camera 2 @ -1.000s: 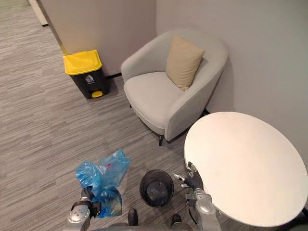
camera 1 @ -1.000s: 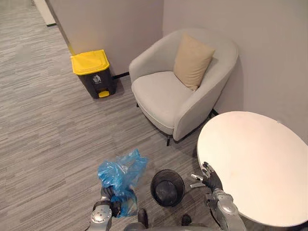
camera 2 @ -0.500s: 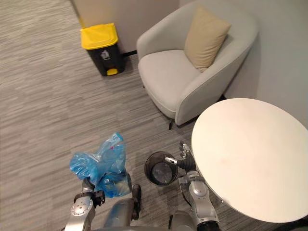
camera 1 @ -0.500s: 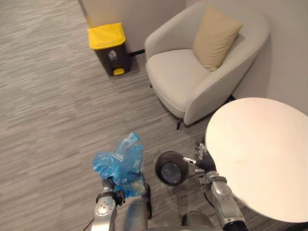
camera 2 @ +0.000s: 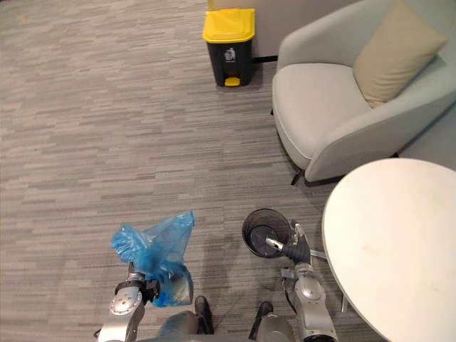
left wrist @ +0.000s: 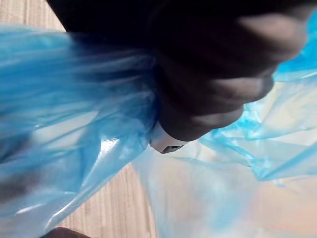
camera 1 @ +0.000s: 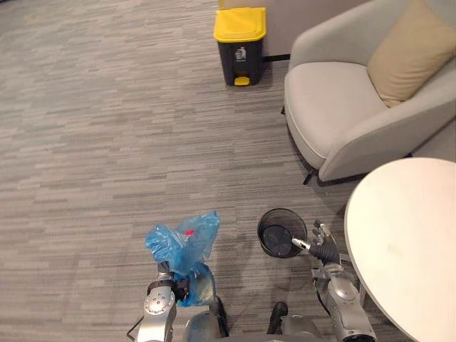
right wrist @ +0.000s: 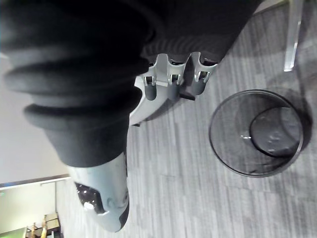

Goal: Gather rubbish on tea table into small bin, then transfer packed bag to large trash can.

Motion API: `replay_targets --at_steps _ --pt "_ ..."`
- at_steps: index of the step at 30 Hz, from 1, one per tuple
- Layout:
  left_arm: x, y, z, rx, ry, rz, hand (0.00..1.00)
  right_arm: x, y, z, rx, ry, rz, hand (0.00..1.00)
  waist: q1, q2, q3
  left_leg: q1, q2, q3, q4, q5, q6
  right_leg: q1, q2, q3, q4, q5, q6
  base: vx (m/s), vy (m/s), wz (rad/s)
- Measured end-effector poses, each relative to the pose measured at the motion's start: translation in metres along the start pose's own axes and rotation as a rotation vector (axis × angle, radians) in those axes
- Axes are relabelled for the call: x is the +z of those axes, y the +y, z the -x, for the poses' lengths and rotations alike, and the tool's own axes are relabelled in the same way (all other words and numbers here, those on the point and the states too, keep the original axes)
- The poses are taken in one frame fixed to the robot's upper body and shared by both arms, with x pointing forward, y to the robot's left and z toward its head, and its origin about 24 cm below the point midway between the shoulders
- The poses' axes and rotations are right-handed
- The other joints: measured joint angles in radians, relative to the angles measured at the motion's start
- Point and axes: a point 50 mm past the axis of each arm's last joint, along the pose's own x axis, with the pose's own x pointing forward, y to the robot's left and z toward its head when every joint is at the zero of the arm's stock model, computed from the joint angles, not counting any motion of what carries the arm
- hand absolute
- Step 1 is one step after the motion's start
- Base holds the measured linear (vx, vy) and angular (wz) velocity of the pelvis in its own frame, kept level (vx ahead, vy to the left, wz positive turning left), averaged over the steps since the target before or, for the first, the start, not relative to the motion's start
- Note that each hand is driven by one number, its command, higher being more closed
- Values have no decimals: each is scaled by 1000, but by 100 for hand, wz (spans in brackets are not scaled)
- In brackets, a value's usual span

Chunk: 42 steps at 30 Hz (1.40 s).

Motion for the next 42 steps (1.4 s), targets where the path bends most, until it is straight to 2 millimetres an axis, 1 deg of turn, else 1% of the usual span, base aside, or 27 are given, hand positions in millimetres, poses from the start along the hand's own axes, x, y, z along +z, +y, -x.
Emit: replay_targets --at_steps 5,10,11,12,14,15,16,17,19,20,21,22,23,25,27,28,29,31,32,34,35,36,38,39,40,41,42 --pt "-7 5 4 3 25 -36 100 -3 -5 2 -22 9 -5 0 -2 -9 -7 13 -32 -5 -8 14 23 38 -13 -2 -54 43 19 -45 85 5" --pt "-7 5 3 3 22 -35 100 -12 -9 3 -38 51 -6 0 -5 -11 -6 -5 -44 -36 -6 9 30 28 -25 -27 -35 44 26 -95 55 14" --pt "-6 5 3 3 20 -34 100 -12 -10 3 -42 56 -6 0 -6 -11 -6 -14 -47 -42 2 -5 38 17 -33 -31 -14 27 30 -94 74 39" --pt "-5 5 3 4 15 -33 100 -13 -12 3 -48 63 -7 0 -9 -16 -2 -35 -53 -53 23 -41 49 -20 -57 -39 56 -24 41 -69 75 38" --pt "-5 9 4 18 15 -32 100 -14 -13 3 -56 75 -11 0 -9 -41 14 -64 -68 -61 94 -77 65 -53 -106 -42 168 -84 59 -61 82 38" --pt "-10 13 7 32 32 -31 100 -16 -13 3 -57 83 -11 0 -8 -57 30 -82 -81 -76 154 -128 62 -53 -140 -44 243 -125 71 -39 62 32" --pt "-12 14 8 35 40 -32 100 -16 -13 4 -57 85 -11 0 -9 -63 31 -85 -89 -86 176 -145 63 -53 -149 -44 266 -139 73 19 81 34" --pt "-14 16 11 40 47 -33 100 -16 -13 4 -58 85 -11 0 -11 -75 36 -90 -103 -103 212 -177 70 -54 -168 -32 305 -159 73 68 75 33" --pt "-10 15 13 38 32 -32 100 -16 -14 4 -60 84 -10 0 -17 -80 46 -93 -115 -125 249 -211 86 -81 -177 52 396 -143 32 130 99 37" --pt "-7 16 15 41 15 -31 100 -16 -11 5 -48 84 -7 0 -31 -76 49 -80 -119 -147 254 -220 99 -154 -170 145 533 -99 -39 148 117 40" --pt "-4 16 15 43 5 -33 100 -17 -9 6 -41 85 -8 0 -34 -72 53 -71 -120 -163 253 -223 100 -186 -162 184 586 -89 -61 222 113 55" --pt "-1 16 14 42 -8 -32 100 -21 -7 11 -40 97 -18 0 -39 -62 58 -59 -113 -183 250 -234 104 -212 -116 240 608 -137 -5 265 39 49" --pt "3 16 13 46 -22 -30 100 -20 -5 12 -40 92 -25 0 -39 -70 59 -45 -113 -199 242 -243 107 -241 -79 251 598 -167 7 258 11 41" --pt "8 18 9 44 -38 -45 100 -17 -5 12 -40 76 -30 0 -40 -78 62 -16 -115 -215 212 -251 100 -293 -41 230 545 -171 10 265 -51 28" --pt "15 13 4 22 -61 -49 100 -17 -7 12 -48 76 -28 0 -54 -78 62 15 -118 -236 173 -257 89 -336 -7 203 445 -160 12 311 -96 48" --pt "19 13 1 17 -74 -58 100 -18 -10 14 -54 81 -22 0 -62 -88 56 33 -128 -260 170 -272 69 -326 4 207 327 -114 1 403 -140 78" --pt "19 6 -1 2 -72 -47 100 -21 -15 16 -67 93 -9 0 -67 -77 53 55 -125 -289 187 -296 50 -301 7 196 329 -34 -49 445 -147 65" --pt "19 -2 0 -11 -69 -20 100 -22 -19 17 -73 95 -1 0 -57 -35 46 84 -86 -282 192 -278 22 -259 28 159 331 -74 -66 630 -181 26" --pt "16 -5 1 -9 -59 0 100 -18 -19 17 -72 76 -2 0 -66 -15 41 92 -62 -271 227 -272 13 -217 42 127 315 -83 -79 631 -184 26" --pt "16 -9 3 -9 -59 26 100 -12 -18 21 -71 47 -4 0 -71 -6 39 90 -34 -244 346 -245 -5 -133 70 102 274 -89 -89 442 -131 24" --pt "18 -11 5 -9 -69 40 100 -5 -19 23 -71 12 -2 0 -63 -6 39 59 -3 -216 512 -188 2 -54 93 103 231 -90 -90 467 -102 -11" --pt "16 -11 9 -5 -65 48 100 3 -18 24 -68 -28 -6 0 -48 -14 37 -13 36 -184 698 -160 19 18 104 129 182 -93 -95 533 -67 -31" --pt "17 -10 11 1 -71 51 100 12 -16 21 -65 -64 -12 0 -39 -18 33 -92 71 -124 843 -200 58 82 111 175 115 -93 -95 395 14 -55" --pt "19 -9 11 5 -80 56 100 15 -16 19 -69 -75 -15 0 -20 -20 31 -171 89 -81 867 -240 88 111 107 223 80 -93 -95 353 52 -73" --pt "20 -9 11 9 -85 59 100 16 -16 18 -71 -75 -16 0 -10 -18 32 -202 93 -75 851 -253 96 119 106 242 72 -93 -95 403 117 -91" --pt "22 -7 11 23 -91 72 100 17 -14 16 -72 -74 -23 0 6 -18 33 -250 93 -79 791 -270 91 137 100 277 60 -93 -95 330 193 -82" --pt "22 -4 11 40 -91 84 100 17 -12 16 -72 -75 -29 0 9 -20 36 -286 87 -84 702 -270 90 155 88 303 60 -95 -92 335 227 -80"
